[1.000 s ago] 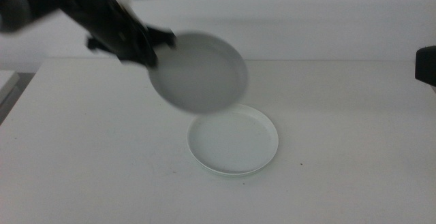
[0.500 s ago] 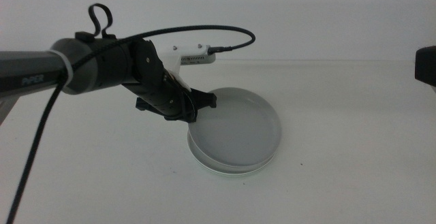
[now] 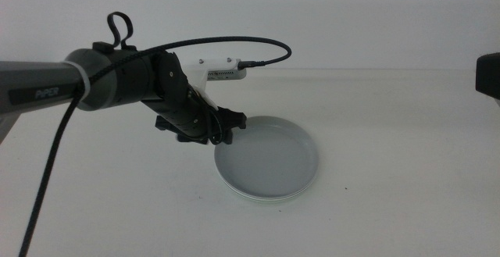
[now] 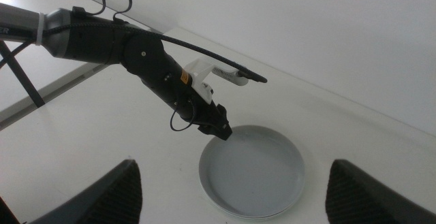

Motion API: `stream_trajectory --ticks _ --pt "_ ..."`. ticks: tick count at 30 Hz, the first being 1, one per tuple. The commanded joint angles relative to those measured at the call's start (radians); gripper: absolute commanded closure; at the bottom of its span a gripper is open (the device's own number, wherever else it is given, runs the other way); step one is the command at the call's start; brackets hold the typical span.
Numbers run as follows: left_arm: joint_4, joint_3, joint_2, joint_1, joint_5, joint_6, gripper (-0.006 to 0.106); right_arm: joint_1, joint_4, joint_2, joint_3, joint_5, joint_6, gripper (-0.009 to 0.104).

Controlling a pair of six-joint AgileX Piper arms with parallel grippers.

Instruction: Stack the three bowls on top of each other.

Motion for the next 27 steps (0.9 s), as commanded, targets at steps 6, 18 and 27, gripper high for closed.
stream_trajectory --ticks 6,18,27 --pt "0.0 0.001 -0.166 0.033 0.043 0.132 0.007 -0.007 0.002 -0.004 0.002 -0.011 -0.01 0.008" --pt "0.166 0.279 -0.951 0.051 0.065 0.127 0.007 -0.007 0.002 -0.004 0.002 -0.011 -0.01 0.008" --pt "0.21 0.383 -1.263 0.051 0.132 0.044 0.007 -0.007 0.002 -0.004 0.002 -0.011 -0.01 0.008"
